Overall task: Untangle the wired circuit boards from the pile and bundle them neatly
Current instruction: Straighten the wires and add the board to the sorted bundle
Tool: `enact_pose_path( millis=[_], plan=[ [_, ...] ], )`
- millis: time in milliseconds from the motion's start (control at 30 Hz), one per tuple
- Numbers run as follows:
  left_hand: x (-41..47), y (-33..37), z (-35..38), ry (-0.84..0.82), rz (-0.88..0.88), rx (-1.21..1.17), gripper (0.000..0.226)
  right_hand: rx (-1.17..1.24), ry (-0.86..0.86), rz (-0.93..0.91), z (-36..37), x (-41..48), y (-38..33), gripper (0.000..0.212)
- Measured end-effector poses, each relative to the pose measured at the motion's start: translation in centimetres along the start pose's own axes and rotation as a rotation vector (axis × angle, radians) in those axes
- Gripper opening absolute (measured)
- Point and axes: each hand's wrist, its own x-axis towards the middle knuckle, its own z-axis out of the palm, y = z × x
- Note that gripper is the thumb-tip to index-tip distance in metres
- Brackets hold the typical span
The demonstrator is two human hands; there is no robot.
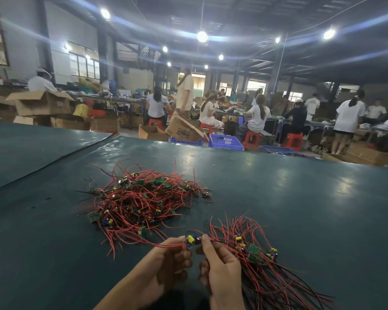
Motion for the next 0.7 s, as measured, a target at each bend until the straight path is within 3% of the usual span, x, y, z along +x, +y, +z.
enact_pose_path(
  millis=[100, 233, 400, 500, 600, 700],
  plan=[
    [-0.1, -0.3, 0.3, -0.008, 0.035, 0.071, 0.017, -0.02, 0.064, -0.039, -0.2, 0.1, -0.2, 0.026],
    [0.2, -0.9, 0.5, -0.072, 0.223, 0.291, 0.015, 0.015, 0.071, -0.066, -0.2, 0.1, -0.2, 0.021],
    [0.5, -1.4, 0.1, -0.179, 0.404, 0.52, 0.034, 0.029, 0.092, -0.076, -0.2, -0.3, -0.7, 0.023],
    [0.6, -1.9, 0.4, -0.075, 0.333, 0.448, 0.054, 0.008, 0.103, -0.112, -0.1, -0.2, -0.9, 0.026],
    [1.0, -2.1, -0.1, 0.101, 0.288, 0.398, 0.057, -0.014, 0.07, -0.154, 0.1, -0.7, -0.9, 0.025],
    [1.2, -2.3, -0.3, 0.14, 0.339, 0.417, 0.06, -0.066, 0.001, -0.179, 0.4, -1.2, -1.0, 0.022]
  ],
)
